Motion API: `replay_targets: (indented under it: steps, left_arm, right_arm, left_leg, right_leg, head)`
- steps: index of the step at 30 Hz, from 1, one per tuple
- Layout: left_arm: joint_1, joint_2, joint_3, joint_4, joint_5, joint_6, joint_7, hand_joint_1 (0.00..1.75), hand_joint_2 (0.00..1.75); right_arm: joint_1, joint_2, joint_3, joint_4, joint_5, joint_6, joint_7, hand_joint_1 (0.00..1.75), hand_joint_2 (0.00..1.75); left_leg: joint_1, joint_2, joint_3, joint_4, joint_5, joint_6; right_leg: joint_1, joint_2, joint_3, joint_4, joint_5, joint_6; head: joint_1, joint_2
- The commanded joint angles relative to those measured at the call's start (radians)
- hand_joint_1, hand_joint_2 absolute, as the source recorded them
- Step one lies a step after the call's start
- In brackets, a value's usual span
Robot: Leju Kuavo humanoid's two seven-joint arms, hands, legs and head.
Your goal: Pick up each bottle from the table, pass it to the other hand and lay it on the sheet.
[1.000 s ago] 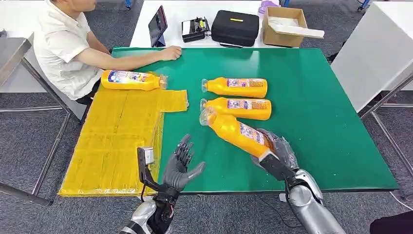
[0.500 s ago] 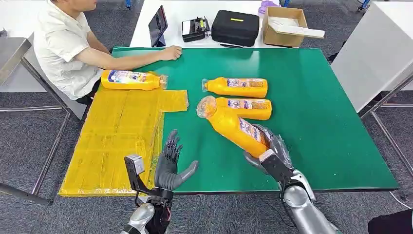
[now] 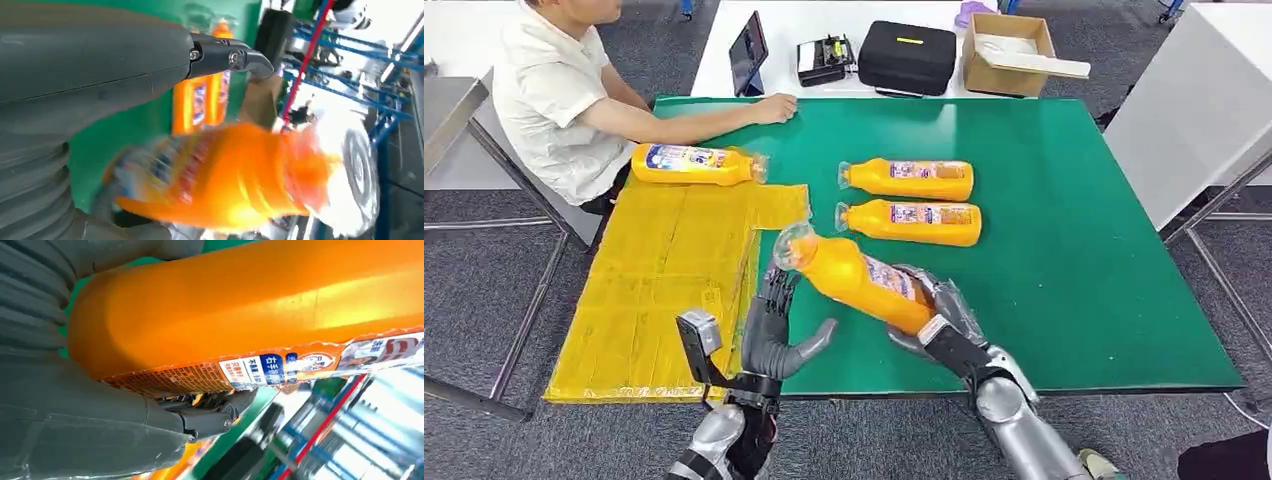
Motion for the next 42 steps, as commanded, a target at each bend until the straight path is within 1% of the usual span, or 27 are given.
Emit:
replay_targets:
  steps: [1,3,4,5,6,8,9,10,11,14,16,20,21,23,24,26,27,28,29,30,31,32,36,37,40,41,42]
  left_arm:
    - [-0.055,-0.002,-0.011,0.066,0.108,-0.161,0.077,0.00,1.75]
    - [-0.060,-0.002,-0.016,0.070,0.105,-0.165,0.074,0.00,1.75]
    - [-0.063,-0.005,-0.015,0.075,0.106,-0.162,0.074,0.00,1.75]
    - [-0.064,-0.008,-0.010,0.077,0.114,-0.163,0.074,0.00,1.75]
    - [-0.066,-0.019,0.010,0.090,0.179,-0.210,0.124,0.00,1.75]
    - [-0.074,-0.017,0.014,0.084,0.199,-0.228,0.128,0.00,1.75]
    - [-0.080,-0.017,0.006,0.079,0.194,-0.219,0.123,0.00,1.75]
    - [-0.086,-0.018,0.002,0.080,0.193,-0.214,0.124,0.00,1.75]
    - [-0.090,-0.019,0.000,0.084,0.193,-0.212,0.124,0.00,1.75]
    - [-0.101,-0.030,0.004,0.108,0.240,-0.241,0.155,0.00,1.75]
    - [-0.102,-0.026,-0.007,0.111,0.250,-0.259,0.155,0.00,1.75]
    - [-0.103,-0.024,-0.012,0.108,0.241,-0.256,0.142,0.00,1.75]
    - [-0.103,-0.024,-0.012,0.108,0.241,-0.256,0.142,0.00,1.75]
    - [-0.103,-0.024,-0.012,0.108,0.241,-0.256,0.142,0.00,1.75]
    - [-0.103,-0.024,-0.012,0.108,0.241,-0.256,0.142,0.00,1.75]
    - [-0.103,-0.024,-0.012,0.108,0.241,-0.256,0.142,0.00,1.75]
    - [-0.103,-0.024,-0.012,0.108,0.241,-0.256,0.142,0.00,1.75]
    - [-0.106,-0.023,-0.012,0.107,0.239,-0.255,0.139,0.00,1.75]
    - [-0.108,-0.023,-0.011,0.110,0.231,-0.238,0.128,0.00,1.75]
    - [-0.109,-0.024,-0.010,0.109,0.226,-0.229,0.120,0.44,1.75]
    - [-0.110,-0.024,-0.009,0.104,0.209,-0.213,0.093,1.75,1.75]
    - [-0.111,-0.026,-0.005,0.100,0.209,-0.210,0.088,1.75,1.75]
    - [-0.101,-0.024,-0.002,0.064,0.194,-0.187,0.068,1.75,1.75]
    - [-0.097,-0.024,0.000,0.057,0.194,-0.182,0.065,1.75,1.75]
    - [-0.089,-0.018,0.005,0.034,0.168,-0.146,0.034,1.75,1.75]
    - [-0.085,-0.017,0.009,0.026,0.168,-0.136,0.029,1.75,1.75]
    - [-0.084,-0.017,0.013,0.023,0.168,-0.128,0.028,1.75,1.75]
  right_arm:
    - [-0.096,0.044,0.147,0.157,0.001,0.004,-0.030,1.75,1.75]
    - [-0.102,0.049,0.156,0.161,0.001,0.005,-0.033,1.75,1.75]
    - [-0.105,0.052,0.163,0.162,0.002,0.006,-0.035,1.75,1.75]
    - [-0.107,0.053,0.168,0.162,0.002,0.008,-0.038,1.75,1.75]
    - [-0.109,0.055,0.179,0.166,0.003,0.013,-0.042,1.75,1.75]
    - [-0.110,0.058,0.193,0.169,0.004,0.018,-0.051,1.75,1.75]
    - [-0.110,0.058,0.202,0.173,0.006,0.017,-0.058,1.75,1.75]
    - [-0.110,0.059,0.208,0.172,0.008,0.013,-0.064,1.75,1.75]
    - [-0.111,0.059,0.212,0.172,0.009,0.012,-0.066,1.75,1.75]
    - [-0.114,0.064,0.214,0.168,-0.001,0.009,-0.075,1.75,1.75]
    - [-0.117,0.070,0.213,0.173,-0.013,0.015,-0.077,1.75,1.75]
    - [-0.118,0.071,0.214,0.177,-0.013,0.014,-0.077,1.75,1.75]
    - [-0.118,0.071,0.214,0.177,-0.013,0.014,-0.077,1.75,1.75]
    - [-0.118,0.071,0.214,0.177,-0.013,0.014,-0.077,1.75,1.75]
    - [-0.118,0.071,0.214,0.177,-0.013,0.014,-0.077,1.75,1.75]
    - [-0.118,0.071,0.214,0.177,-0.013,0.014,-0.077,1.75,1.75]
    - [-0.118,0.071,0.214,0.177,-0.013,0.014,-0.077,1.75,1.75]
    - [-0.118,0.071,0.215,0.178,-0.013,0.014,-0.077,1.75,1.75]
    - [-0.116,0.074,0.212,0.179,-0.020,0.018,-0.077,1.75,1.75]
    - [-0.114,0.076,0.211,0.177,-0.024,0.019,-0.077,1.75,1.75]
    - [-0.109,0.078,0.209,0.171,-0.036,0.029,-0.077,1.75,1.75]
    - [-0.106,0.078,0.211,0.167,-0.037,0.029,-0.076,1.75,1.75]
    - [-0.099,0.077,0.209,0.173,-0.045,0.030,-0.060,1.75,1.75]
    - [-0.095,0.081,0.202,0.176,-0.052,0.028,-0.059,1.75,1.75]
    - [-0.083,0.101,0.178,0.176,-0.072,0.011,-0.050,1.64,1.75]
    - [-0.079,0.111,0.165,0.179,-0.083,0.001,-0.042,1.50,1.75]
    - [-0.080,0.116,0.162,0.183,-0.086,-0.002,-0.038,1.47,1.75]
  left_leg:
    - [0.002,0.006,0.005,0.001,-0.003,-0.001]
    - [0.001,0.003,0.002,0.000,-0.001,0.000]
    - [0.001,0.004,0.004,0.000,-0.002,-0.001]
    - [0.001,0.003,0.002,0.000,-0.001,0.000]
    - [0.001,0.004,0.003,0.000,-0.002,-0.001]
    - [0.001,0.005,0.003,0.000,-0.002,-0.001]
    - [0.001,0.003,0.002,0.000,-0.001,-0.001]
    - [0.002,0.006,0.006,0.001,-0.003,-0.001]
    - [0.001,0.002,0.002,0.000,-0.001,-0.001]
    - [0.001,0.003,0.003,0.001,-0.002,-0.001]
    - [0.001,0.004,0.004,0.001,-0.002,-0.001]
    - [0.001,0.002,0.001,0.000,-0.001,0.000]
    - [0.001,0.002,0.003,0.001,-0.002,-0.001]
    - [0.001,0.002,0.001,0.000,-0.001,-0.001]
    - [0.001,0.004,0.003,0.001,-0.002,-0.001]
    - [0.001,0.002,0.002,0.000,-0.001,-0.001]
    - [0.002,0.005,0.006,0.001,-0.004,-0.001]
    - [0.001,0.003,0.003,0.001,-0.002,-0.001]
    - [0.002,0.004,0.004,0.001,-0.003,-0.001]
    - [0.001,0.003,0.003,0.001,-0.002,-0.001]
    - [0.001,0.002,0.002,0.000,-0.001,-0.001]
    - [0.002,0.003,0.003,0.001,-0.002,-0.001]
    - [0.001,0.001,0.001,0.000,-0.001,-0.001]
    - [0.002,0.003,0.003,0.001,-0.002,-0.001]
    - [0.001,0.002,0.002,0.001,-0.002,-0.001]
    - [0.001,0.001,0.001,0.000,-0.001,-0.001]
    - [0.001,0.002,0.002,0.000,-0.002,-0.001]
  right_leg:
    - [0.003,0.004,0.005,-0.001,-0.001,-0.005]
    - [0.001,0.002,0.002,-0.001,0.000,-0.003]
    - [0.002,0.002,0.004,-0.001,-0.001,-0.004]
    - [0.001,0.002,0.002,-0.001,0.000,-0.003]
    - [0.002,0.002,0.003,-0.001,-0.001,-0.004]
    - [0.002,0.003,0.003,-0.001,0.000,-0.004]
    - [0.001,0.002,0.001,0.000,0.000,-0.003]
    - [0.003,0.003,0.005,0.000,-0.001,-0.007]
    - [0.001,0.001,0.001,0.000,0.000,-0.003]
    - [0.002,0.001,0.002,-0.001,-0.001,-0.004]
    - [0.002,0.002,0.003,-0.001,-0.001,-0.005]
    - [0.001,0.001,0.001,0.000,0.000,-0.003]
    - [0.002,0.001,0.003,0.000,-0.001,-0.004]
    - [0.001,0.001,0.001,0.000,0.000,-0.003]
    - [0.002,0.002,0.003,0.000,-0.001,-0.005]
    - [0.001,0.001,0.001,0.000,0.000,-0.003]
    - [0.004,0.002,0.006,0.000,-0.002,-0.007]
    - [0.002,0.001,0.002,0.000,-0.001,-0.004]
    - [0.003,0.002,0.004,0.000,-0.001,-0.005]
    - [0.002,0.001,0.003,0.000,-0.001,-0.004]
    - [0.001,0.001,0.002,0.000,-0.001,-0.003]
    - [0.002,0.001,0.003,0.000,-0.001,-0.005]
    - [0.001,0.000,0.001,0.000,-0.001,-0.003]
    - [0.002,0.001,0.003,0.000,-0.001,-0.005]
    - [0.002,0.001,0.002,0.000,-0.001,-0.004]
    - [0.001,0.000,0.001,0.000,-0.001,-0.003]
    - [0.002,0.001,0.002,-0.001,-0.001,-0.004]
  head:
    - [0.000,0.000]
    - [0.000,0.000]
    - [0.000,0.000]
    - [0.000,0.000]
    - [0.000,0.000]
    - [0.000,0.000]
    - [0.000,0.000]
    - [0.000,0.000]
    - [0.000,0.000]
    - [0.000,0.000]
    - [0.000,0.000]
    - [0.000,0.000]
    - [0.000,0.000]
    - [0.000,0.000]
    - [0.000,0.000]
    - [0.000,0.000]
    - [0.000,0.000]
    - [0.000,0.000]
    - [0.000,0.000]
    - [0.000,0.000]
    - [0.000,0.000]
    - [0.000,0.000]
    - [0.000,0.000]
    - [0.000,0.000]
    - [0.000,0.000]
    - [0.000,0.000]
    - [0.000,0.000]
